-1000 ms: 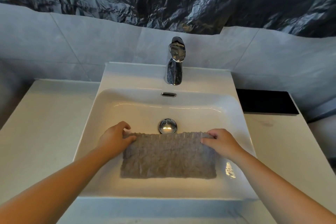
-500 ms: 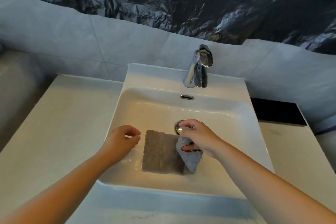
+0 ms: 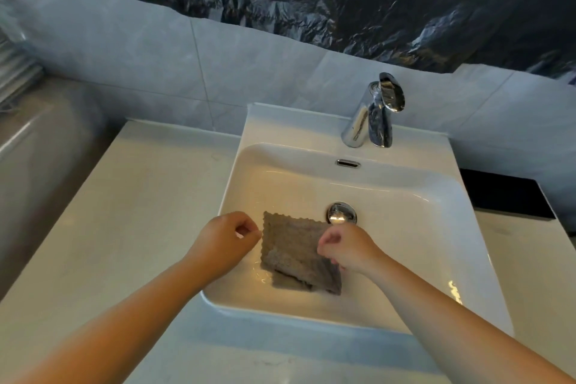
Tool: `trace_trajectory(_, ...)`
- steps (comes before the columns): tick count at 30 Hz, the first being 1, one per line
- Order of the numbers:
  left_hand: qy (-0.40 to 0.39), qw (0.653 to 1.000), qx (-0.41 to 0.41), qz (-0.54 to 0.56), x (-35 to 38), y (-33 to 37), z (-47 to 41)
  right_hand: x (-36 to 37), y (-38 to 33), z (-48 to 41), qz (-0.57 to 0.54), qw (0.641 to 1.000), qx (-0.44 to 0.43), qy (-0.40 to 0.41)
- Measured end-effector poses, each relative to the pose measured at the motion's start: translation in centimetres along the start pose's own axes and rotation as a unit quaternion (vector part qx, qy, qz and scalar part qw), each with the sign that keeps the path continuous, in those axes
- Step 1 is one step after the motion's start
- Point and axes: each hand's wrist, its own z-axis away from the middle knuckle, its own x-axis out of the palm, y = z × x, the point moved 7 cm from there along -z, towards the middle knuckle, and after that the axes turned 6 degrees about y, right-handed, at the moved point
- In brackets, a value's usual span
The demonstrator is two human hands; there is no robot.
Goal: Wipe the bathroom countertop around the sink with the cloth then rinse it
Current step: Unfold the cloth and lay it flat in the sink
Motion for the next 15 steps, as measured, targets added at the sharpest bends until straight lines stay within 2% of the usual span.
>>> trace_trajectory(2, -0.038, 0.998, -0.040, -0.041, 2.3, -0.1, -0.1, 0.6, 1.3, 0.4, 0.050, 0.998, -0.020, 0.014)
trace_trajectory(5, -0.074, 0.982, -0.127, -0.116, 4.6, -0.7, -0.8, -0.1, 3.1, 0.4, 0.054, 0.994, -0.022, 0.089)
trace_trajectory(9, -0.036, 0.971, -0.235, 0.031, 5.6, -0.5, -1.3, 0.3, 4.6, 0.4, 0.005, 0.998, 0.006, 0.061)
trace_trajectory(12, -0.006, 0.960, -0.269, 0.079, 5.9, -0.4, -0.9, 0.8, 5.5, 0.7, -0.058, 0.996, 0.037, 0.056)
trace_trajectory(15, -0.016, 0.929, -0.310, 0.200, 6.5, -0.3, -0.7, 0.7, 6.2, 0.9, -0.072, 0.994, 0.043, 0.070)
